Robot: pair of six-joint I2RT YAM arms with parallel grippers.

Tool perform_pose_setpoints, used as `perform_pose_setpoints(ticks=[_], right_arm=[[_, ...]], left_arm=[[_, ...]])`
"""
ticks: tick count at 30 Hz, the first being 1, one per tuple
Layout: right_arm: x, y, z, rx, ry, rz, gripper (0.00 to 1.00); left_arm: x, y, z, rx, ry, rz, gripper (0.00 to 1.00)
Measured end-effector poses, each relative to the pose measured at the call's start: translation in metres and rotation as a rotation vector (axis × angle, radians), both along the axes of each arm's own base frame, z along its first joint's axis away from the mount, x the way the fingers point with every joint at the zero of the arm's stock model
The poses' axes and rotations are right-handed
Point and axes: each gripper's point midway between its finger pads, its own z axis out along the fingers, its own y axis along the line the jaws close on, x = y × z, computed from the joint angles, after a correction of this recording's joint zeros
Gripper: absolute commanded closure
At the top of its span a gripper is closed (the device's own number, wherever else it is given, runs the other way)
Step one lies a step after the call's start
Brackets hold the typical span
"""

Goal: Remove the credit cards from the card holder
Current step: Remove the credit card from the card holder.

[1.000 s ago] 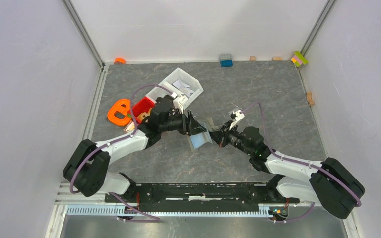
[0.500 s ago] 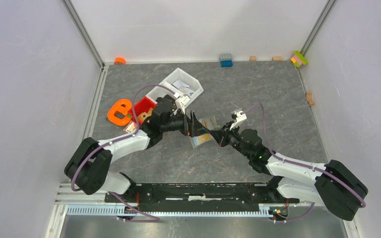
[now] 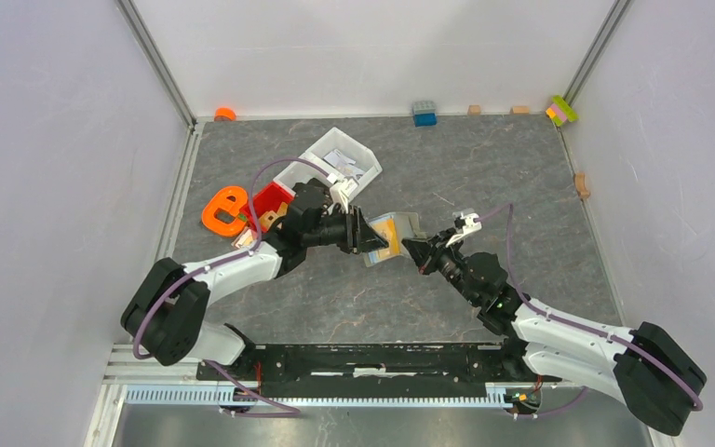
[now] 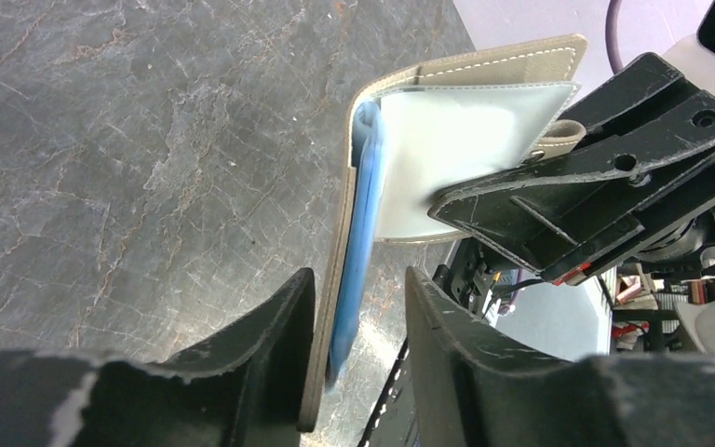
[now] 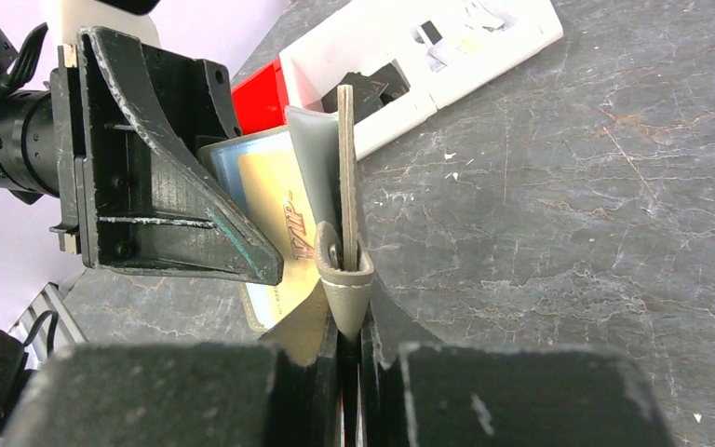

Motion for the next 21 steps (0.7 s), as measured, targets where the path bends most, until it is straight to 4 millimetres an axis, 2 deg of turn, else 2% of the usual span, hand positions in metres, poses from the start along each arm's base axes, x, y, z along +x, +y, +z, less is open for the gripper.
perform_pose_setpoints(ticks=[4,7,15,17,18,21], right_arm=[[0.000,0.000,0.003,0.018,-0.004,-0.002,1.00],[-0.001,-0.001,0.000,0.022,-0.004,-0.002,0.91],[0.006,-0.011,-0.006,-0.013,0.019,-0.071,0.79],[0.008,-0.015,-0.007,-0.023,0.025,-0.094,0.47],[0.008,-0.016,-0.008,-0.024,0.027,-0.103,0.42],[0.012,-0.026,-0.012,-0.074,0.028,-0.144,0.40]], left_arm=[[0.000,0.000,0.007,-0.016,-0.017,0.004,0.74],[-0.001,0.003,0.016,-0.030,-0.042,0.016,0.85],[0.000,0.007,0.020,-0.033,-0.062,0.045,0.90],[0.000,0.007,0.021,-0.032,-0.065,0.050,0.90],[0.001,0.007,0.021,-0.030,-0.066,0.054,0.90],[0.004,0.011,0.019,-0.013,-0.063,0.086,0.90]])
